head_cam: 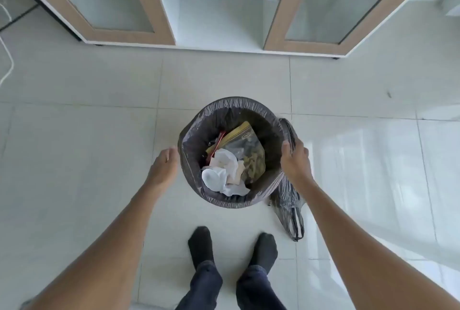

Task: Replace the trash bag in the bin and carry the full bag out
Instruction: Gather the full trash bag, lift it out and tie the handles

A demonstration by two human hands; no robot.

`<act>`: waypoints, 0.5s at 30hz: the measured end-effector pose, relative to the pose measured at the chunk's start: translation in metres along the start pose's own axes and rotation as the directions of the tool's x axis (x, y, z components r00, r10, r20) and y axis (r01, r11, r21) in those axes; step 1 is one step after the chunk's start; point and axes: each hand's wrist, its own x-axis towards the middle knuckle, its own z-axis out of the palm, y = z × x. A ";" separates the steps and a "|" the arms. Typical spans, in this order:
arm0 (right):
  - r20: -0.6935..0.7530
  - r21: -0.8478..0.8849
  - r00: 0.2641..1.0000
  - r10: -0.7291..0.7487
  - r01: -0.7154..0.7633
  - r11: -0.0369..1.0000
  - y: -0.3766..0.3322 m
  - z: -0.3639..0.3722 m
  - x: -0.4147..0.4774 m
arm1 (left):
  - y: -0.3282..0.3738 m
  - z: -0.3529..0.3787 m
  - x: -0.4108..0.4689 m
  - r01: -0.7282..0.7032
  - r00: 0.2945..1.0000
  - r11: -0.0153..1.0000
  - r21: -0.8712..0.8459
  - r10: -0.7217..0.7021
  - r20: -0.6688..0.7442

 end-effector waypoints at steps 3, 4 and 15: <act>-0.002 0.233 0.992 0.128 -0.124 0.965 0.027 0.022 0.032 | -0.019 0.024 0.041 0.163 0.986 0.942 -0.293 -0.169 0.005; 0.055 0.358 0.977 0.206 -0.212 0.909 0.034 0.027 0.038 | -0.023 0.030 0.050 0.201 0.979 0.902 -0.382 -0.200 0.045; 0.270 0.837 0.960 0.069 -0.270 0.477 0.090 0.062 0.065 | -0.071 0.066 0.089 0.302 0.948 0.702 -0.645 -0.147 0.284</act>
